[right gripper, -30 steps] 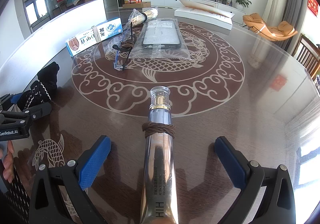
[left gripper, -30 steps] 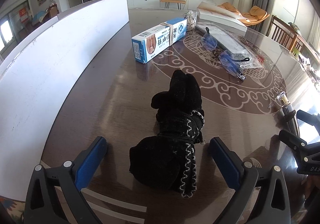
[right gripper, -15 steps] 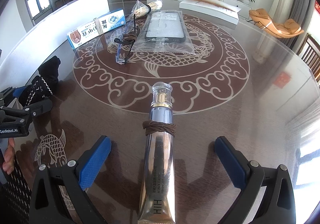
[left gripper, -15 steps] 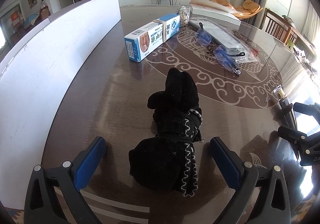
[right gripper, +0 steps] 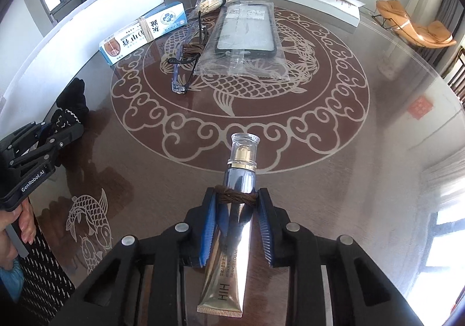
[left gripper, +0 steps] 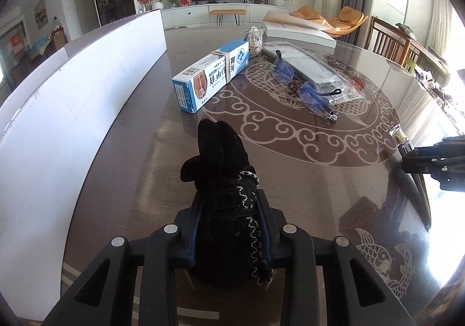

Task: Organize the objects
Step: 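Carry the tube and glove into the cardboard box and open both tools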

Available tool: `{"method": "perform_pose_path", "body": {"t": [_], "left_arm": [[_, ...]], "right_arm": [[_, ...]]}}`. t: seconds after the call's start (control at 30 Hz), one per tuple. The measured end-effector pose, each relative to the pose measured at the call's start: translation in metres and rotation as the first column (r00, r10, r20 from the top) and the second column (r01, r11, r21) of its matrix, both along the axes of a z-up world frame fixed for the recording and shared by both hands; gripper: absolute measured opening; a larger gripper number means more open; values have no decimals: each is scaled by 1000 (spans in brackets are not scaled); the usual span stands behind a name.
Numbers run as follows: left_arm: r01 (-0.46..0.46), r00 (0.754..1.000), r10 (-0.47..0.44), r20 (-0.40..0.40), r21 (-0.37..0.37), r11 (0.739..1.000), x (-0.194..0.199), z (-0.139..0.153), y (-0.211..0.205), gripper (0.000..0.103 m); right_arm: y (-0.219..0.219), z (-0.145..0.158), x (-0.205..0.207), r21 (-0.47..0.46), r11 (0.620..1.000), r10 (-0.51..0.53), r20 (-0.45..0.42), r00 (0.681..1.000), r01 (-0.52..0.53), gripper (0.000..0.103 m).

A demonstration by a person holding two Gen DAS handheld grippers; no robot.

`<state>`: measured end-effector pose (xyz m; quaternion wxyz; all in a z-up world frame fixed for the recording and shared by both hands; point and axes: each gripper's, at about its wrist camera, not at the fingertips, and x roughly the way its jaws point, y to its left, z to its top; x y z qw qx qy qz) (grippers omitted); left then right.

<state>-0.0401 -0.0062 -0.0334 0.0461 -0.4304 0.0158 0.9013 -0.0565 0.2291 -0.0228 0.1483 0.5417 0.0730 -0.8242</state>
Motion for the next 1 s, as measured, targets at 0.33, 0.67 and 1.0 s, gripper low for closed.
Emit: {"method": "perform_pose_path", "body": {"t": [0.33, 0.67, 1.0], "left_arm": [[-70, 986, 101, -134, 219, 973, 37, 55, -41, 32], [-280, 904, 343, -256, 253, 926, 64, 141, -152, 32], [-509, 852, 517, -77, 102, 854, 15, 119, -256, 33]], "right_arm": [[-24, 58, 20, -134, 989, 49, -98, 994, -62, 29], [-126, 146, 13, -206, 939, 209, -296, 932, -276, 29], [-306, 191, -1, -276, 808, 434, -320, 842, -521, 29]]}}
